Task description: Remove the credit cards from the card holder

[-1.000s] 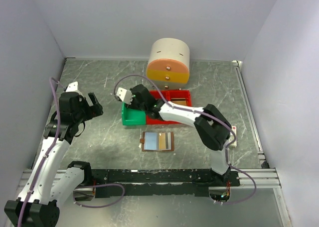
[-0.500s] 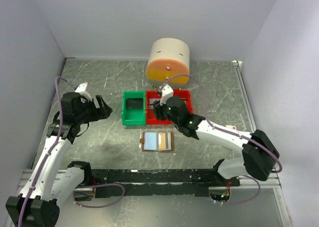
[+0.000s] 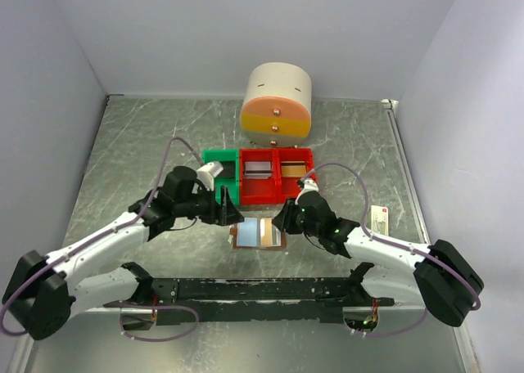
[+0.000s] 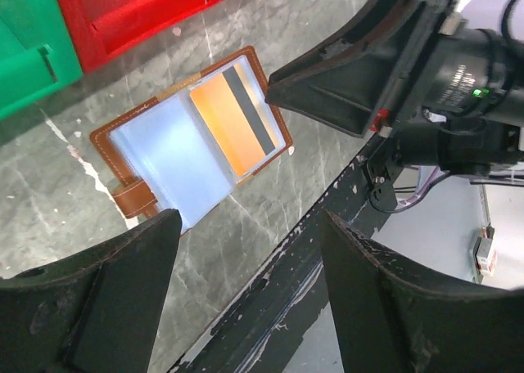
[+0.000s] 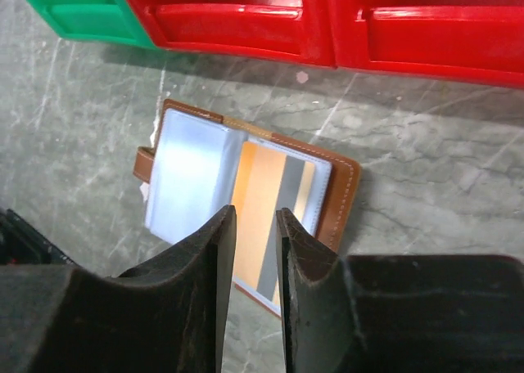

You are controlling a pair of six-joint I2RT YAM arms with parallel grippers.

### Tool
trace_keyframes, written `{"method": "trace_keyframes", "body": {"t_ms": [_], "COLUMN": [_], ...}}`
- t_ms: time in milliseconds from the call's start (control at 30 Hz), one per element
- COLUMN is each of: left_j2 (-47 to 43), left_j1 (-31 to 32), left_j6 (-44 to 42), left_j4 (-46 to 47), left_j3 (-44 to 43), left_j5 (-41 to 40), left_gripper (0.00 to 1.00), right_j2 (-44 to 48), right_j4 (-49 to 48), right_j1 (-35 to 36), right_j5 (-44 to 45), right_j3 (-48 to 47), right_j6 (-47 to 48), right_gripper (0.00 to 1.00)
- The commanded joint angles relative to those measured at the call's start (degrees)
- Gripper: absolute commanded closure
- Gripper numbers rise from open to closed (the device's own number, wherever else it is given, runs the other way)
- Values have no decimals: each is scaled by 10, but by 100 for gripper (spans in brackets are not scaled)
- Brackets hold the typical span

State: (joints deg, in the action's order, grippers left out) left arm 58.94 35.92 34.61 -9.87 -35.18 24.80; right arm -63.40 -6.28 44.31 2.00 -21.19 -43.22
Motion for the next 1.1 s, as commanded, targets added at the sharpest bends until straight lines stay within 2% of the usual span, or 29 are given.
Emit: {"method": "trace_keyframes", "body": {"t_ms": [0,333,633,867,1067], "left_j2": [52,195,309,332,334], "left_j1": [52,141,161,167,169], "left_j6": [50,82,116,133,165], "left_j4": [89,157,237,224,260], "left_j3": [-6,-42,-49,-40,-3], "left_j5": [-53,-82,-87,-135,-160], "left_gripper": [21,25,31,33,37], "right_j2": [-7,-51,-60,-61,-67], "right_j4": [-29,-12,-26,-36,-48], "right_j1": [-3,-3,-4,-4,-4], "right_j5": [-32,-5,15,17,10], "right_j3": [-1,19,69,89,99], "right_j6": [-30,-47,-76,-84,-86], "right_gripper": [74,79,80,80,80]}}
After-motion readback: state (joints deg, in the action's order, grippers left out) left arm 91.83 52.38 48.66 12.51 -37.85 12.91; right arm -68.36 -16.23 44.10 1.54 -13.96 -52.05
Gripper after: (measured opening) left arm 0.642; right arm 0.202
